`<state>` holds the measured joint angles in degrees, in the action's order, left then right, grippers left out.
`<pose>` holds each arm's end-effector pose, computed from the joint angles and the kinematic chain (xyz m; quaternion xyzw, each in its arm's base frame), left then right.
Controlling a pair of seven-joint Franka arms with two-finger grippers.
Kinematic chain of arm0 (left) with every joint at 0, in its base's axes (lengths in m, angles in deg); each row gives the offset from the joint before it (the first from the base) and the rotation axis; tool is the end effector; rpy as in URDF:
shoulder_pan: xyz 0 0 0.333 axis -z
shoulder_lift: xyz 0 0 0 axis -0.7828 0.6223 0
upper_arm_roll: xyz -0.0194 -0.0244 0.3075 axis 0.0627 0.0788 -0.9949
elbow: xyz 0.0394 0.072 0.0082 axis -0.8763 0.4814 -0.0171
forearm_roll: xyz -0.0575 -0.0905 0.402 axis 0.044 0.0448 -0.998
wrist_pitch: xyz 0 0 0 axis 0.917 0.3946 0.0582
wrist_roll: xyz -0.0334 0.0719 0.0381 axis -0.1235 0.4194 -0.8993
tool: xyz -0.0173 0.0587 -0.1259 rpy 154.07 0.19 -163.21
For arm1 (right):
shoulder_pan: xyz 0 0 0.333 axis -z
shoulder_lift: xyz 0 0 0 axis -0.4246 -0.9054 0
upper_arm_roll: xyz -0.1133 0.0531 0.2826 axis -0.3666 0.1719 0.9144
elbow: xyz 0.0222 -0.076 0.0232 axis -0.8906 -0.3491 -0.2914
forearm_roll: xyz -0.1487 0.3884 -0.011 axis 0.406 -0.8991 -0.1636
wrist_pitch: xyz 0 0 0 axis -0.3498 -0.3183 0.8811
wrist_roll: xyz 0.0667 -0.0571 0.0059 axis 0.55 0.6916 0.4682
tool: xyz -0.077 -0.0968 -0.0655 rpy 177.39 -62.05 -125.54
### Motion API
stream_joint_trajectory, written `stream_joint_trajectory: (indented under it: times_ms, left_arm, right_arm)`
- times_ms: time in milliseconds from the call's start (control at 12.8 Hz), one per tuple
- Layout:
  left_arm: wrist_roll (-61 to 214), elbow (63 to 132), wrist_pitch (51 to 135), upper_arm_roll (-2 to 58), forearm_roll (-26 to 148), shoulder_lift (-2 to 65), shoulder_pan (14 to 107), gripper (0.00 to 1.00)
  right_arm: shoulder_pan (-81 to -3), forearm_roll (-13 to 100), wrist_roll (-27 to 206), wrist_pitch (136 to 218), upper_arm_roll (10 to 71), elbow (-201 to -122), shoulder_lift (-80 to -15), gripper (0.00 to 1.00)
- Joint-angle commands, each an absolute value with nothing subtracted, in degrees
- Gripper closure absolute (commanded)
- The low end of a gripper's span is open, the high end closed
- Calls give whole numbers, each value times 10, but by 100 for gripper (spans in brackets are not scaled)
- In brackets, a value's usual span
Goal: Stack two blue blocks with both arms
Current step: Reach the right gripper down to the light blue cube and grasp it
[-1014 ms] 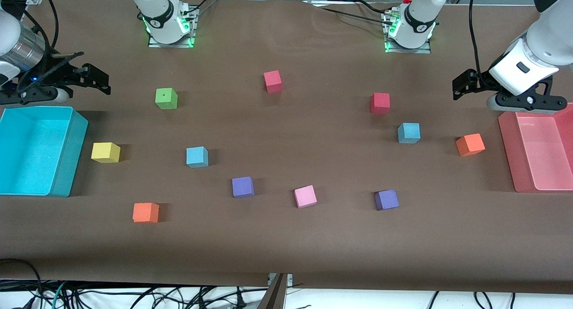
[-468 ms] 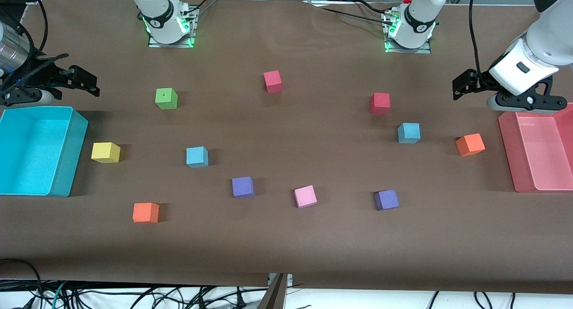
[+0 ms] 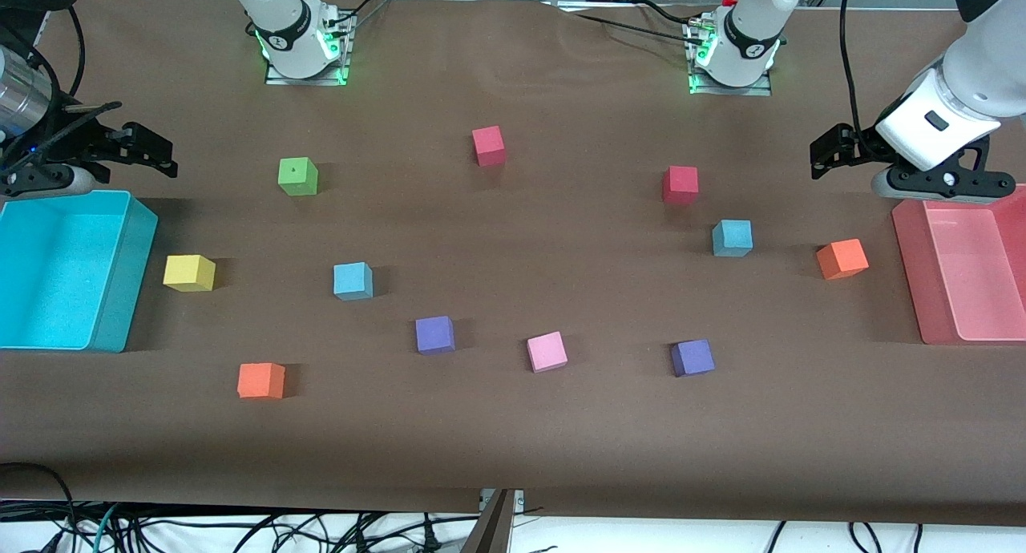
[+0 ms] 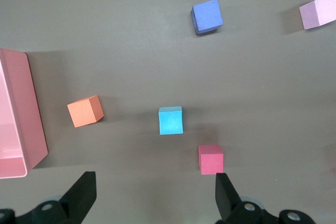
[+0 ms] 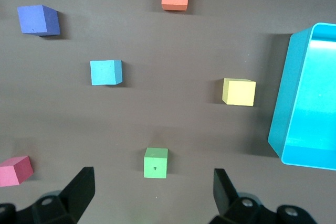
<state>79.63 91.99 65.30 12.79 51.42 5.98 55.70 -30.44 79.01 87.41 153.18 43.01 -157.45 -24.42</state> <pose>0.5682 -0.0704 0.5458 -0.9985 0.0357 0.0408 0.0093 0.5778 0.0265 0.5436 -0.9984 -0.0466 0.0294 0.0125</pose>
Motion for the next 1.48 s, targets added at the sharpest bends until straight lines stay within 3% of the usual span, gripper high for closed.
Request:
stream_joint_trajectory:
  times_ms: [0,312,702,1170,1404]
  left_arm:
    - [801,910,641,123,529,59,561,0]
    - [801,910,641,123,529,59,561,0]
    - [801,910,641,123,529,59,561,0]
    - [802,910,641,123,529,59,561,0]
    - [802,910,641,123,529,59,560,0]
  right_arm:
    - [-303,782,881,1522,433,-1560,-252,0]
    - [-304,780,873,1539,458,-1579,-261,0]
    - [-304,780,841,1673,490,-1678,-264,0]
    - [-305,780,752,1883,543,-1748,-362,0]
    - [-307,781,719,1934,553,-1747,-411,0]
